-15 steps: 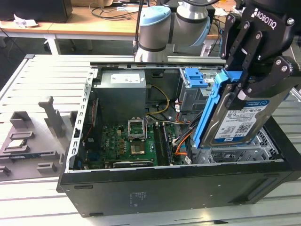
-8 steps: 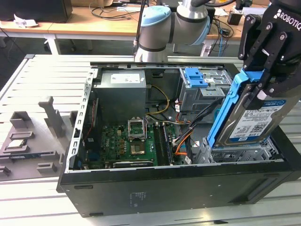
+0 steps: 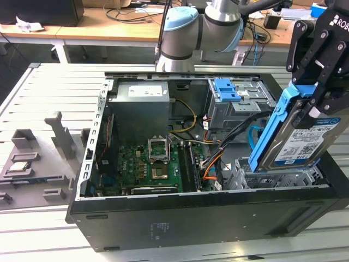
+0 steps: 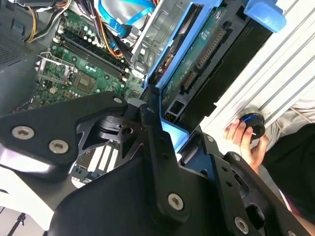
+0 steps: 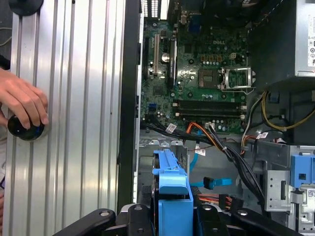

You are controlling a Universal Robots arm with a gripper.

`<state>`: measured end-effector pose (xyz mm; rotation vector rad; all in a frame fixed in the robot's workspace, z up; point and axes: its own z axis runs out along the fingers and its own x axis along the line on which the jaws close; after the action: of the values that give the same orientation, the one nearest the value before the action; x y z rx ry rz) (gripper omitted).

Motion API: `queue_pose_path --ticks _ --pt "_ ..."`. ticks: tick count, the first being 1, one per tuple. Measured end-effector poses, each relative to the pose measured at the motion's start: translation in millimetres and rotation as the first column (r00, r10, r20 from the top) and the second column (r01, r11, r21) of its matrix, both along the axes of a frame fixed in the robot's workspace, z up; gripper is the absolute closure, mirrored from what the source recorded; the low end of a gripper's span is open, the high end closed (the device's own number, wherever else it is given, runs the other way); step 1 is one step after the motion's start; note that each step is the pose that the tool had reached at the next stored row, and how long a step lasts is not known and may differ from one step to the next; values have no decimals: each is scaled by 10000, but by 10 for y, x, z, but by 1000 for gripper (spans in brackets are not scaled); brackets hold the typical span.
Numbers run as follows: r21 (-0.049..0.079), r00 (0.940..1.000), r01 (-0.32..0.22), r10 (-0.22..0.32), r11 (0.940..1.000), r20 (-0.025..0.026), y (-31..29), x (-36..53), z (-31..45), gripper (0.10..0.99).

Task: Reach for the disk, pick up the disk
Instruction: 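Pick up the disk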

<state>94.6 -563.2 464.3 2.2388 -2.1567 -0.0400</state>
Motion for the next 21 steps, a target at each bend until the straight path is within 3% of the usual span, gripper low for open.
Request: queue_pose_path --ticks 6,10,15,21 --pt "-1 10000 71 -71 10000 -4 19 4 -30 718" --pt "-1 9991 435 -435 9991 -5 46 3 -46 718" --pt "-1 9988 485 -485 9988 -5 176 3 -83 718" --pt "-1 9988 485 -485 9988 -4 187 3 -115 718"
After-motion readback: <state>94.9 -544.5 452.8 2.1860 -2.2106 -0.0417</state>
